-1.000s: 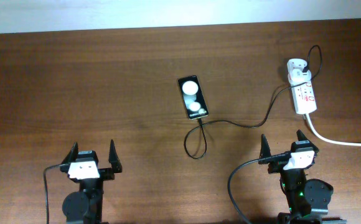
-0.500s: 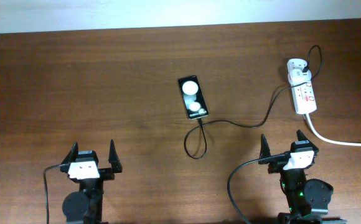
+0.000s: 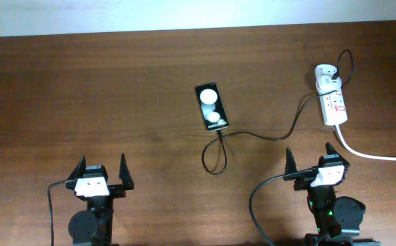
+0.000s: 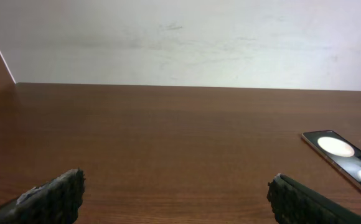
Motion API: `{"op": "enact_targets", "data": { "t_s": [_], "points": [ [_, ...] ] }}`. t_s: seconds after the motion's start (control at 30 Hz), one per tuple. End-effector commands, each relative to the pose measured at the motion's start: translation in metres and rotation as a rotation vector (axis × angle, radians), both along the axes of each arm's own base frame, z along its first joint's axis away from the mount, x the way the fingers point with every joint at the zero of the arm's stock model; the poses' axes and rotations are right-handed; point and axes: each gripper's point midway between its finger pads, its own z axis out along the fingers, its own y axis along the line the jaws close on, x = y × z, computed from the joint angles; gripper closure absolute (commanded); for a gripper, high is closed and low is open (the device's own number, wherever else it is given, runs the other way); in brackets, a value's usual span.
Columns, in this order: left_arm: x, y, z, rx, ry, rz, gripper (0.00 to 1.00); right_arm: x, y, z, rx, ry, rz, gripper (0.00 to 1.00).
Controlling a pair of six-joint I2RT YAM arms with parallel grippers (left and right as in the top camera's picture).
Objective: Plug charger to phone and switch on socket
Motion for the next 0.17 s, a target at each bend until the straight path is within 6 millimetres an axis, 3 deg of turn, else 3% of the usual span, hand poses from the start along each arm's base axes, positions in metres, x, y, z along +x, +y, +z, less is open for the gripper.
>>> {"op": "enact_targets", "data": {
  "t_s": [0.0,0.13],
  "points": [
    [-0.0001,-0.0012,-0.0016,0.011,0.004,-0.01,0.01,-0.0006,0.0064,-0.0016,0.003,0.001,0.033,0.01],
    [-0.0001,-0.0012,-0.0016,0.01,0.004,-0.01,0.01,-0.0006,0.0064,-0.0016,0.003,0.001,0.033,0.01]
  ]
}}
